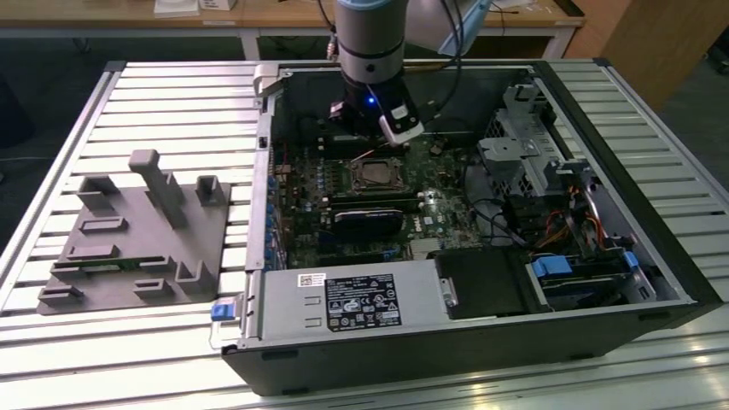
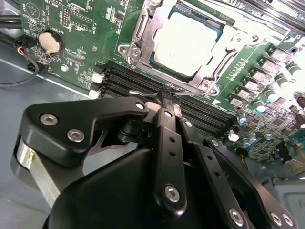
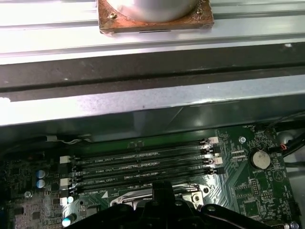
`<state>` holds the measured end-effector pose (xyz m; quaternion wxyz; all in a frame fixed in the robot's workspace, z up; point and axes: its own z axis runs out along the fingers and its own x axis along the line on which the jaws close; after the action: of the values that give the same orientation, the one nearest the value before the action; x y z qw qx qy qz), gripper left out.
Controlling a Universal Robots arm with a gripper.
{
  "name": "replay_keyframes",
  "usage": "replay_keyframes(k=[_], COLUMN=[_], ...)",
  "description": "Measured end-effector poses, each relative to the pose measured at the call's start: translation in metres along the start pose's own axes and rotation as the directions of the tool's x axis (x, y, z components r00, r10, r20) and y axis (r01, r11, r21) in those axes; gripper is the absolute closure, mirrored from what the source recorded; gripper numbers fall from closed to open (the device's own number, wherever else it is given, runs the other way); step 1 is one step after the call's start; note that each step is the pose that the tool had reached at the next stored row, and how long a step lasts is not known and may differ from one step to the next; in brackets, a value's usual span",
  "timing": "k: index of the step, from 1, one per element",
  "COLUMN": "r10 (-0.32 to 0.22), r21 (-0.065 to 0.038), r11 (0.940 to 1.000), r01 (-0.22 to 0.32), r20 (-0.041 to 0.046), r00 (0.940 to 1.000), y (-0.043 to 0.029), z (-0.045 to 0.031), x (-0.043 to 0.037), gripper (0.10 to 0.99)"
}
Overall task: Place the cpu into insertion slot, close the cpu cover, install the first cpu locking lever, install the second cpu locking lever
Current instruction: 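Install the first cpu locking lever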
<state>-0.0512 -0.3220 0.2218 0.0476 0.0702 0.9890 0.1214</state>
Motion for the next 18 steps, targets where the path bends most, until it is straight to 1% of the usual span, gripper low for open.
replay_keyframes(k=[4, 7, 12, 18], r10=[0.000, 0.000, 0.000, 0.001], r21=[-0.003, -0.003, -0.003, -0.004], r11=[1.0000, 1.0000, 1.0000, 1.0000], r01=[0.000, 0.000, 0.000, -0.001], r20=[0.0036, 0.0041, 0.0043, 0.0042], r00=[1.0000, 1.0000, 1.0000, 1.0000], y=[-0.0004, 0.0001, 0.0020, 0.0024], z=[0.0027, 0.0050, 0.0088, 0.0093], x=[0.0003, 0.0000, -0.0033, -0.0039], gripper=[0.980, 0.980, 0.980, 0.980])
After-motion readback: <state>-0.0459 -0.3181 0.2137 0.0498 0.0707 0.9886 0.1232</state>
